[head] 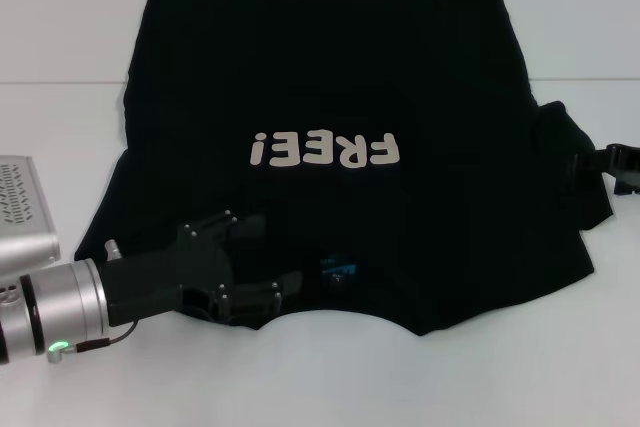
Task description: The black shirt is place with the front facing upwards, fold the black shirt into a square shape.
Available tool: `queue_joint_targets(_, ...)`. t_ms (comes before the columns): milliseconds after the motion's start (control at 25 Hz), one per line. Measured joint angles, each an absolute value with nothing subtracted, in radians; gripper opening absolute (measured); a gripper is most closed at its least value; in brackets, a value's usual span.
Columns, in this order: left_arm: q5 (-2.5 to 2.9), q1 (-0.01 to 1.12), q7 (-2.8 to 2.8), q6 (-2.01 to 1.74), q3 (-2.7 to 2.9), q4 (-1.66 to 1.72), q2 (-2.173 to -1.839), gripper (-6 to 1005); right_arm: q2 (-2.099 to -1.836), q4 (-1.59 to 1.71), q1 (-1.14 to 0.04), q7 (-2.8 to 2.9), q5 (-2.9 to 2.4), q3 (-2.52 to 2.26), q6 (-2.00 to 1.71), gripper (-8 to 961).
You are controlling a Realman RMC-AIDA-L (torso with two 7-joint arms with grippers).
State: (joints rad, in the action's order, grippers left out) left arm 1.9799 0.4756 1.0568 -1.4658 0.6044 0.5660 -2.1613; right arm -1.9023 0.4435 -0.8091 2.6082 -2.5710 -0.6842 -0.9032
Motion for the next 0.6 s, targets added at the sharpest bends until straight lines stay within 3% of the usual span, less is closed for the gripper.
queue_joint_targets(360, 1.981, 0.475, 1.057, -1.463, 0.604, 0.566, -2.161, 907, -1.902, 0.44, -0.805, 2.609, -2.567, -0.679, -0.892, 844)
queue_joint_targets(600, 1.979, 0.472, 1.059, -1.463, 0.604, 0.566, -2.162, 907, -1.903, 0.439, -0.804, 2.608, -2.567, -0.683, -0.886, 587)
